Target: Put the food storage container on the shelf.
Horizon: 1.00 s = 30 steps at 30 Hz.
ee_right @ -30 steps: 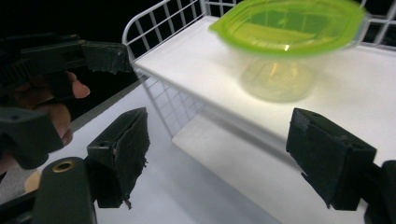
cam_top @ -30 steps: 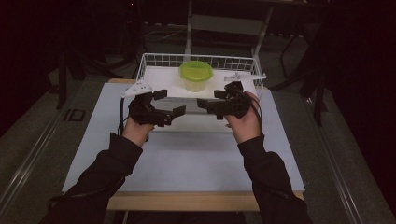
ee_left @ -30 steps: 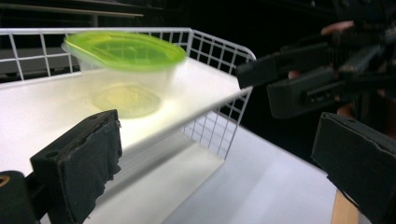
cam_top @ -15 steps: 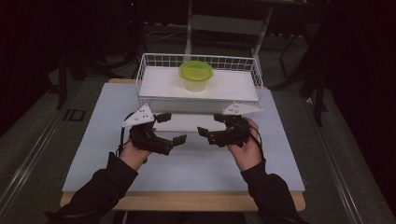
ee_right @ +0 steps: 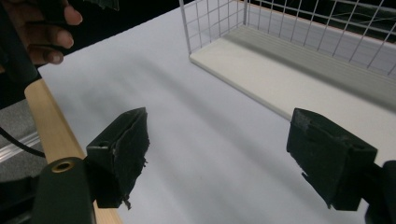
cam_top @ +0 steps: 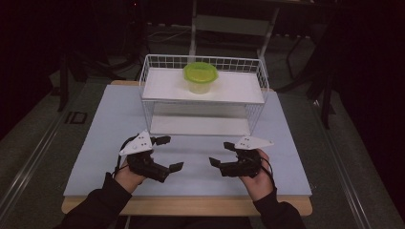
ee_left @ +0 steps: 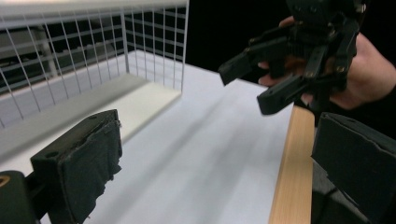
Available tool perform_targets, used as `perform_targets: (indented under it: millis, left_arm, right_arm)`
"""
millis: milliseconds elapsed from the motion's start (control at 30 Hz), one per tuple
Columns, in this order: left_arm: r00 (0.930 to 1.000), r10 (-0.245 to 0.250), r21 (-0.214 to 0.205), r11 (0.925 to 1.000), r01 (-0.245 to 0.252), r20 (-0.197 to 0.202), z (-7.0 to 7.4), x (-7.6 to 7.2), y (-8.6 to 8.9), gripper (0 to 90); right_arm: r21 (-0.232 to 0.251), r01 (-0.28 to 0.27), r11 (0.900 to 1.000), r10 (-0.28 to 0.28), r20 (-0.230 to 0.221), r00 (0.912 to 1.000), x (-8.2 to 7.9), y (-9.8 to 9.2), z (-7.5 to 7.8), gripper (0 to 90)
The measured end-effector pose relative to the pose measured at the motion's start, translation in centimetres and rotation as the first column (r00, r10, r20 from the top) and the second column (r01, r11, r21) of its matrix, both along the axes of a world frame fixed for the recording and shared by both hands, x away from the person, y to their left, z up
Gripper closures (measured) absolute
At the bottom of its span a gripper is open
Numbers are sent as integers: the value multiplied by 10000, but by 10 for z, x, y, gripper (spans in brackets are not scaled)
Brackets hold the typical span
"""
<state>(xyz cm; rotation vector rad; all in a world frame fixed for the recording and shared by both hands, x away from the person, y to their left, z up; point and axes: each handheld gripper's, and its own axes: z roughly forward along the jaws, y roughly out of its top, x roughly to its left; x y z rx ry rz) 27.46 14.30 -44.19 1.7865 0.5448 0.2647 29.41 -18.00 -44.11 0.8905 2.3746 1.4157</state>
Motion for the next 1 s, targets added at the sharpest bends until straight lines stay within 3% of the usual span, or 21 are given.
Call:
perform_targets:
  millis: [333, 567, 700, 1000]
  left_arm:
    - [9992, -124, 591, 9981, 146, -370, -28, -14, 15, 22]
    - [9985, 142, 935, 9956, -92, -526, -43, -19, 27, 22]
    - [9978, 400, 849, 9958, -354, -533, -48, -19, 33, 22]
    - [9970, 624, 807, 9950, -587, -450, -49, -18, 37, 22]
  right_arm:
    - [-100, 192, 9998, -194, -229, 9996, -10, -21, -15, 202]
    - [-410, 380, 9984, -389, -208, 9990, -19, -35, -24, 200]
    - [-608, 511, 9968, -509, 46, 9987, -22, -40, -28, 200]
    - [-826, 581, 9949, -575, 97, 9983, -20, -40, -34, 177]
